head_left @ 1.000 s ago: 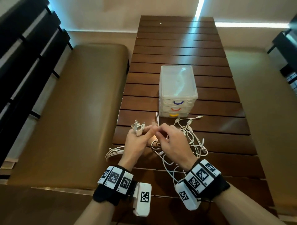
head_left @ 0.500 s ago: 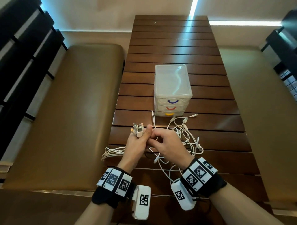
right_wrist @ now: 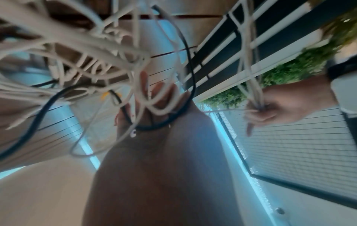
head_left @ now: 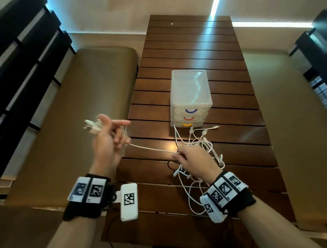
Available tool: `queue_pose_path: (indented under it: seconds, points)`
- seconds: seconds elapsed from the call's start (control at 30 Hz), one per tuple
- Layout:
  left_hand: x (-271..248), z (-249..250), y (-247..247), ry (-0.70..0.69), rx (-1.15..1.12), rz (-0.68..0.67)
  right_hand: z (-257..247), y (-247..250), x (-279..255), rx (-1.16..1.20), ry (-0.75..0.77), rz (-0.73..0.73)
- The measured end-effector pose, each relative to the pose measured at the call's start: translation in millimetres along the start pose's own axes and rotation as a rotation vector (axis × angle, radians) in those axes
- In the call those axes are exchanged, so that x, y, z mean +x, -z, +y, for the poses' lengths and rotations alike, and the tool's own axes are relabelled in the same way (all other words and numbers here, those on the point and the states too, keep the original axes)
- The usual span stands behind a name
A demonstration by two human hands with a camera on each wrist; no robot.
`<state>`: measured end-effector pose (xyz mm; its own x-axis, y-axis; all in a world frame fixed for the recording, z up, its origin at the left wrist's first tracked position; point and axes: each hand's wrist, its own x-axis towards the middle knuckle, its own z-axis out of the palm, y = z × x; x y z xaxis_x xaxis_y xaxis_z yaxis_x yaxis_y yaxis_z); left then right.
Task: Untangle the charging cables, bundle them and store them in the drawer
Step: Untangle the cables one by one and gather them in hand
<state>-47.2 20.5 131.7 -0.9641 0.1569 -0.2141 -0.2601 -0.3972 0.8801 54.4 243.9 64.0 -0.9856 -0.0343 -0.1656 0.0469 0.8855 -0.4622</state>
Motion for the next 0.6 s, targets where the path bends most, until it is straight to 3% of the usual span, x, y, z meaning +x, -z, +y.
queue_pose_path:
  seconds: [0.1, 0.27, 0.4, 0.53, 0.6]
  points:
    - [8, 22, 19, -0.032, 0.033, 0.009, 20, 8, 2, -0.090, -0.094, -0.053]
    - [-7, -4, -1, -0.075, 0.706, -0.208, 11, 16, -2, 0.040, -0.063, -0.026]
    - [-18, -51, -31, 0.001, 0.995, -0.426, -6, 15, -1, -0.010, -0.019, -0.003]
    - [-21, -71, -51, -0.010, 1.421, -0.482, -11, 13, 4, -0.107, -0.087, -0.009]
    - [-26, -71, -56, 0.012, 1.426, -0.490, -14, 14, 6, -0.177, -0.144, -0.043]
